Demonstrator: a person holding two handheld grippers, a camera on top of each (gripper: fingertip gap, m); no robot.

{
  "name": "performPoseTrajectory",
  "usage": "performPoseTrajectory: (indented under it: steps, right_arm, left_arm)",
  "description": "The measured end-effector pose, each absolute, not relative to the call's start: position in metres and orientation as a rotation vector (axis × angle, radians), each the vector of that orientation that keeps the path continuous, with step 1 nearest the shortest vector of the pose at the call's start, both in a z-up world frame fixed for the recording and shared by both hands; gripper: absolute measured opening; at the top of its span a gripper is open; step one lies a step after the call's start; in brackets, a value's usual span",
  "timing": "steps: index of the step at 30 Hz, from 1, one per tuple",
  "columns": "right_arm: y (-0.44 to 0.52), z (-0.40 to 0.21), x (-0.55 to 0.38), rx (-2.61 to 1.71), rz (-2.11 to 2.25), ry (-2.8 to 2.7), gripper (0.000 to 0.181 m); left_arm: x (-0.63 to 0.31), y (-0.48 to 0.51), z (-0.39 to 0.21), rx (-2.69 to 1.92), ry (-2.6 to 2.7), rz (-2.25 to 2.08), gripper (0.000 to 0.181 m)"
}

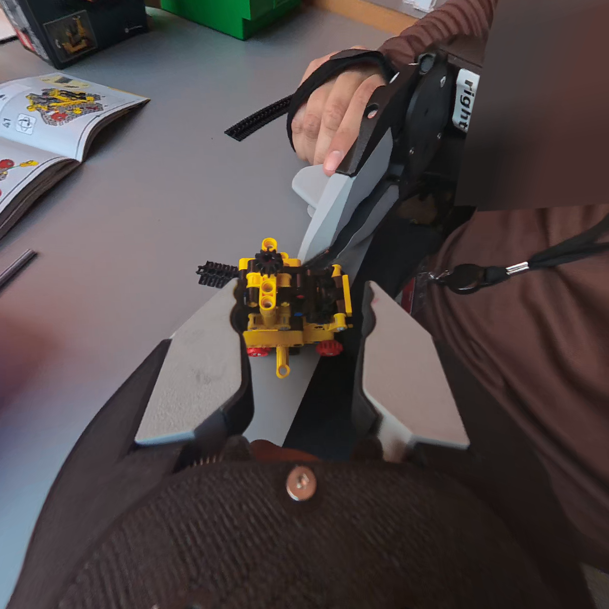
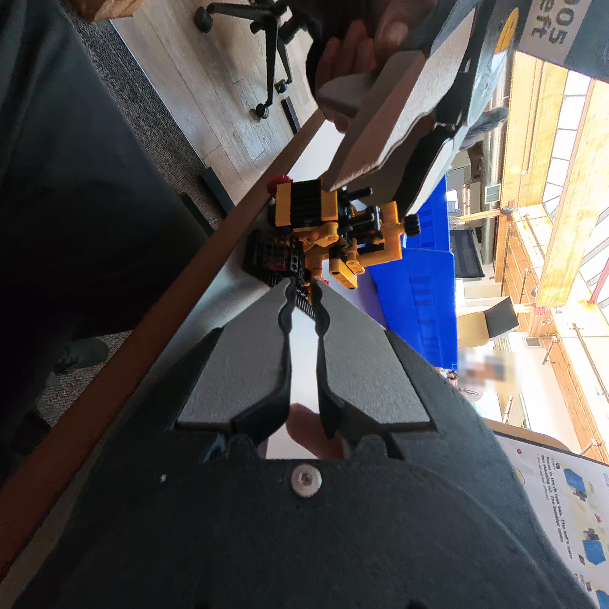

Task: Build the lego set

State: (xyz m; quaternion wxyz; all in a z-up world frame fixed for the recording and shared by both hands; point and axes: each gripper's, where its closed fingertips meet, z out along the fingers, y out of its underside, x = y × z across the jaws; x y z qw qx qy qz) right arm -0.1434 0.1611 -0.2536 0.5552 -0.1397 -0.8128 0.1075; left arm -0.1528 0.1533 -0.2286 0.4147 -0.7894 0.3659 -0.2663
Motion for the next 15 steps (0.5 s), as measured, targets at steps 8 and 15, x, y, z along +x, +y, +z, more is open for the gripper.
performPoseTrajectory:
  steps: [8, 15]
  right_arm:
    - [0.166, -0.24, -0.146, -0.313, 0.24, -1.843, 0.0]
    - [0.167, -0.242, -0.146, -0.131, -0.01, -1.767, 0.0]
  left_arm:
    - [-0.156, 0.158, -0.227, -1.939, 0.982, -0.777, 0.057]
    - [-0.156, 0.153, -0.227, -1.927, 1.13, -0.88, 0.05]
